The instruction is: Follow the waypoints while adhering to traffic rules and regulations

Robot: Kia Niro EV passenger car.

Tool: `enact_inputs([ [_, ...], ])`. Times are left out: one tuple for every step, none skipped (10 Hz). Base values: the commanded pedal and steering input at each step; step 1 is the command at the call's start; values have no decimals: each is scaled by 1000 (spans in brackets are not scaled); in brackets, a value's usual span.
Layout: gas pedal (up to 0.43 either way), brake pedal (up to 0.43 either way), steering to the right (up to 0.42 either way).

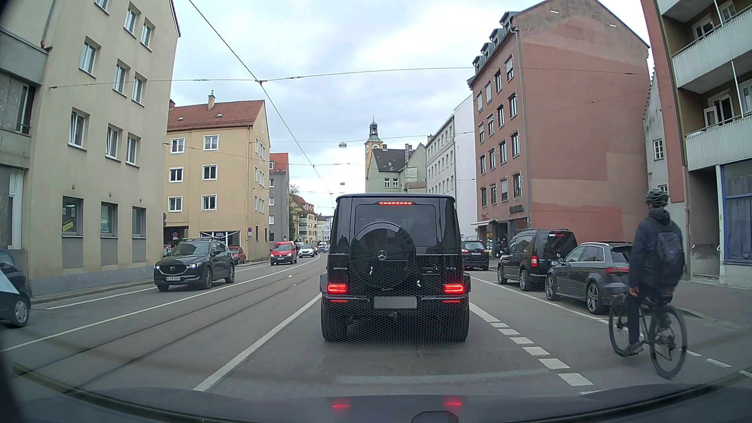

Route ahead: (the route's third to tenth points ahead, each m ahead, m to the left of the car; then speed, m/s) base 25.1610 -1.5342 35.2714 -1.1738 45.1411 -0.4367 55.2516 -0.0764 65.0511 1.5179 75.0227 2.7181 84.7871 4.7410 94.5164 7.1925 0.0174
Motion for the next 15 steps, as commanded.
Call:
enact_inputs([
  [0, 152, -11],
  [0, 152, -11],
  [0, 152, -11],
  [0, 152, -11],
  [0, 152, -11],
  [0, 152, -11],
  [0, 152, -11],
  [0, 152, -11],
  [0, 152, -11],
  [0, 152, -11],
  [0, 152, -11],
  [0, 152, -11],
  [0, 152, -11],
  [0, 159, -11],
  [0, 159, -11],
])
